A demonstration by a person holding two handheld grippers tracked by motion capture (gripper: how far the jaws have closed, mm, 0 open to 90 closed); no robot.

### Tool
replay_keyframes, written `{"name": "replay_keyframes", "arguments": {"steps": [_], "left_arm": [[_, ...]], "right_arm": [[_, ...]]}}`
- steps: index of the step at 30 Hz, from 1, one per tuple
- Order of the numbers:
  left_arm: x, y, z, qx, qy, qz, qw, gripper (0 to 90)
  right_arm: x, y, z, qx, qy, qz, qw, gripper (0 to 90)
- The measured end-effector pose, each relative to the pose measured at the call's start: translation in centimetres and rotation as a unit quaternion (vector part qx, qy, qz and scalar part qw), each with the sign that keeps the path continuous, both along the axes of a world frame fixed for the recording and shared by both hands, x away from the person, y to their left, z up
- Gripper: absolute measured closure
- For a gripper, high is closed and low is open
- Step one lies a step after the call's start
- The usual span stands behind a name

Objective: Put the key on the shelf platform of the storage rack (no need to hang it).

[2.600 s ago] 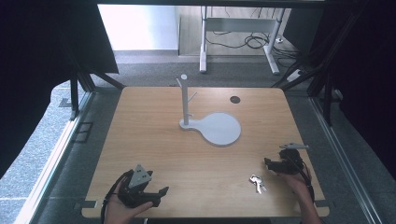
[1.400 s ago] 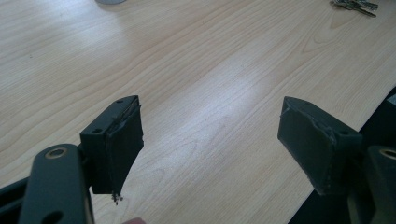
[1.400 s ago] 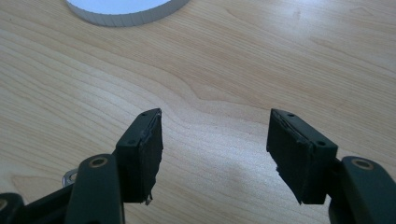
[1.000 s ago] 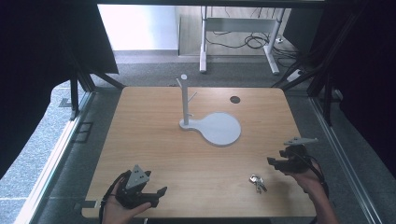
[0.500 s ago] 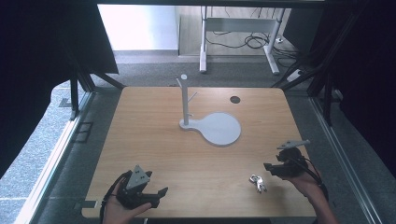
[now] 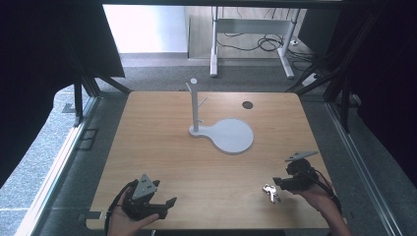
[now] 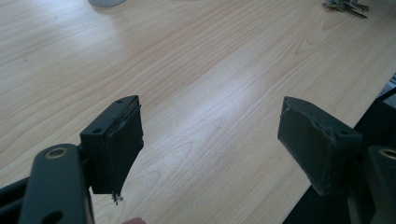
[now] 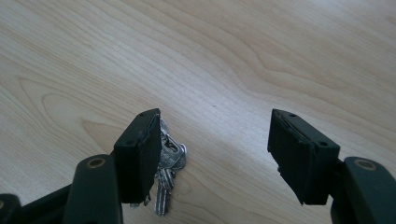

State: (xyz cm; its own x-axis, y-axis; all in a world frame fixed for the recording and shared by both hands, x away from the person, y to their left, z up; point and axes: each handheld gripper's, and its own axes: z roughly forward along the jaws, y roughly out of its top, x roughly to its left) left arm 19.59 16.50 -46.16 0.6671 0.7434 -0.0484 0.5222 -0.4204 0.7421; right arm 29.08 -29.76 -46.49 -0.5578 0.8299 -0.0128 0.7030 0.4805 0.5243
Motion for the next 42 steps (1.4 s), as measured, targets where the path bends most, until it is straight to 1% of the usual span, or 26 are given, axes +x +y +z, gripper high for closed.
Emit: {"name": "replay_keyframes", "arguments": {"steps": [6, 10, 12, 14, 19, 24, 29, 31, 36, 37, 42], "left_arm": [[0.0, 0.0, 0.0, 0.000, 0.000, 0.000, 1.0000, 22.6], [0.0, 0.1, 0.0, 0.000, 0.000, 0.001, 1.0000, 22.6], [0.0, 0.1, 0.0, 0.000, 0.000, 0.001, 1.0000, 22.6], [0.1, 0.0, -0.1, 0.001, 0.000, -0.001, 1.0000, 22.6], [0.0, 0.1, -0.1, 0.000, 0.001, -0.001, 1.0000, 22.6], [0.0, 0.2, 0.0, -0.002, -0.002, 0.001, 1.0000, 22.6], [0.0, 0.1, 0.0, 0.001, -0.001, -0.002, 1.0000, 22.6], [0.0, 0.1, 0.0, 0.001, -0.002, -0.003, 1.0000, 22.6], [0.0, 0.2, 0.0, 0.001, -0.001, -0.002, 1.0000, 22.6], [0.0, 0.1, 0.0, 0.001, -0.001, -0.002, 1.0000, 22.5], [0.0, 0.0, 0.0, 0.000, -0.001, -0.001, 1.0000, 22.6]], "right_arm": [[0.1, 0.7, -0.7, -0.001, 0.015, 0.003, 0.9999, 35.0], [0.0, 1.1, -1.1, -0.006, 0.026, 0.008, 0.9996, 35.0], [0.0, 1.1, -1.1, -0.008, 0.028, 0.009, 0.9995, 35.0], [0.1, 1.4, -1.4, -0.014, 0.039, 0.010, 0.9991, 35.0], [0.0, 1.9, -2.1, -0.025, 0.053, 0.020, 0.9981, 34.8], [-0.1, 2.3, -2.6, -0.031, 0.065, 0.024, 0.9971, 34.2], [-0.1, 2.9, -3.2, -0.044, 0.080, 0.028, 0.9954, 33.9], [-0.1, 3.0, -3.4, -0.050, 0.084, 0.029, 0.9948, 33.6], [-0.2, 3.1, -4.1, -0.053, 0.095, 0.030, 0.9936, 32.9], [-0.2, 3.2, -4.1, -0.057, 0.092, 0.030, 0.9937, 33.0], [-0.2, 3.3, -4.1, -0.061, 0.094, 0.028, 0.9933, 35.0]]}}
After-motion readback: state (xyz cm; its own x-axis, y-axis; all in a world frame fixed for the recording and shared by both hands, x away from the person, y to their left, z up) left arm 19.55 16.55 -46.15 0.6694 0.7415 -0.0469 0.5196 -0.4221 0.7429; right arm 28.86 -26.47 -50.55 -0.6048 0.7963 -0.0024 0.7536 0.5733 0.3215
